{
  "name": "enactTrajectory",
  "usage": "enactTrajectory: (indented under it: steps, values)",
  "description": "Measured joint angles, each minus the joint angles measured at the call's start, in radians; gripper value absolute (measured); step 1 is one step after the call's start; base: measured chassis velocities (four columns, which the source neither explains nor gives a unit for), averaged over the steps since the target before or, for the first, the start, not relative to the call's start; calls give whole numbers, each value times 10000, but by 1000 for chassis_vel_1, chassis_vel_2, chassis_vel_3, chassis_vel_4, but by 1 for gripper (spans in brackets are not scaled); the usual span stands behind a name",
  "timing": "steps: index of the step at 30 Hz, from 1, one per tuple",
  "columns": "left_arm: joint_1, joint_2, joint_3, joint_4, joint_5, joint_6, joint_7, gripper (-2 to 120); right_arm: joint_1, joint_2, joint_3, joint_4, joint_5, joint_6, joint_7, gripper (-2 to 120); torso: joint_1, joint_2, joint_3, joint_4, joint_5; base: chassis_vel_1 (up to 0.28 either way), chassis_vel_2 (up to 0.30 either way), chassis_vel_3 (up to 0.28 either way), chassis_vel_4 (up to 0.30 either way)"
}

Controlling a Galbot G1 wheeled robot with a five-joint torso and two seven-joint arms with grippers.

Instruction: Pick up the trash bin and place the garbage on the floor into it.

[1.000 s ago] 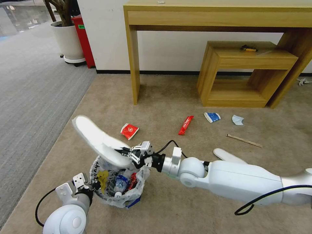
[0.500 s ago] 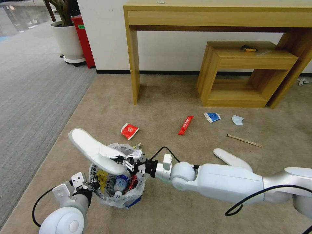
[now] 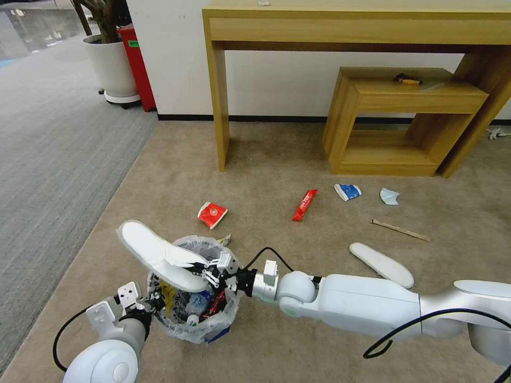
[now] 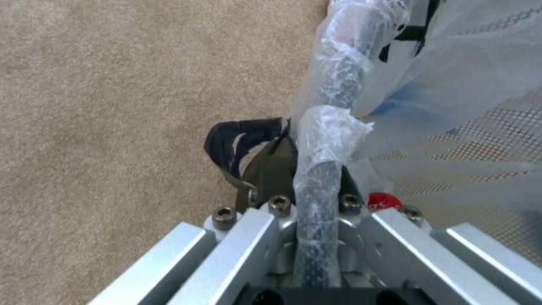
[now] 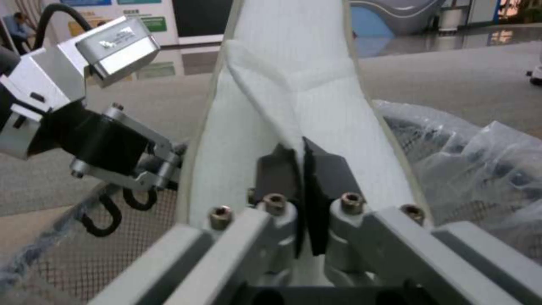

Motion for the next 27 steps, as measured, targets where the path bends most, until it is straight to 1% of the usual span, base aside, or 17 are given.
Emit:
enactTrajectory:
  steps: [3,5,8,9,10,11,13,14,15,16,17,18,19,20,21,24,27]
  values:
    - [3,0,0,0,0,0,3,0,-97,-40,68,23,-48,-2,5,22,0,0,0,1,0,0,0,0,0]
    - [1,0,-5,0,-1,0,6,0,-122,-69,98,59,-61,-5,12,25,0,0,0,1,0,0,0,0,0]
    - [-23,11,-38,94,-8,-1,13,0,-163,-154,145,142,-106,-15,20,40,0,0,0,1,0,0,0,0,0]
    - [-23,11,-38,94,-8,-1,13,0,-163,-154,145,142,-106,-15,20,40,0,0,0,1,0,0,0,0,0]
    - [-31,11,-40,137,-10,-1,15,0,-174,-169,179,160,-117,-17,21,43,0,0,0,0,0,0,0,0,0]
    - [-46,10,-43,187,-11,-1,16,0,-194,-187,221,175,-122,-22,27,51,0,0,0,1,0,0,0,0,0]
    - [-70,3,-47,234,-8,-3,16,0,-204,-204,245,183,-130,-22,33,53,0,0,0,1,0,0,0,0,0]
    - [-95,-1,-50,275,-9,-4,15,0,-207,-233,256,203,-146,-24,38,61,0,0,0,1,0,0,0,0,0]
    - [-111,-2,-50,292,-9,-3,14,0,-210,-253,261,222,-159,-25,38,64,0,0,0,1,-1,0,0,0,0]
    - [-111,-2,-50,292,-9,-3,14,0,-210,-253,261,222,-159,-25,38,64,0,0,0,1,-1,0,0,0,0]
    - [-134,-2,-53,304,-25,-3,8,0,-221,-278,269,250,-167,-25,43,69,0,0,0,1,-1,0,0,0,0]
    - [-173,11,-92,320,-88,-3,-16,0,-244,-319,293,301,-184,-25,53,76,0,0,0,1,0,0,0,0,0]
    - [-211,39,-141,346,-160,-4,-43,0,-257,-354,320,346,-205,-25,64,79,0,0,0,0,0,0,0,0,0]
    - [-211,39,-141,346,-160,-4,-43,0,-257,-354,320,346,-205,-25,64,79,0,0,0,0,0,0,0,0,0]
    - [-267,77,-217,392,-273,-3,-97,0,-256,-393,336,407,-212,-29,84,86,0,0,0,1,0,0,0,0,0]
    - [-401,135,-383,465,-511,-5,-229,0,-254,-487,389,512,-213,-57,139,97,0,0,0,1,0,0,0,0,0]
    - [-411,158,-397,496,-548,-6,-241,0,-266,-505,454,512,-213,-59,167,100,0,1,0,0,0,0,0,0,0]
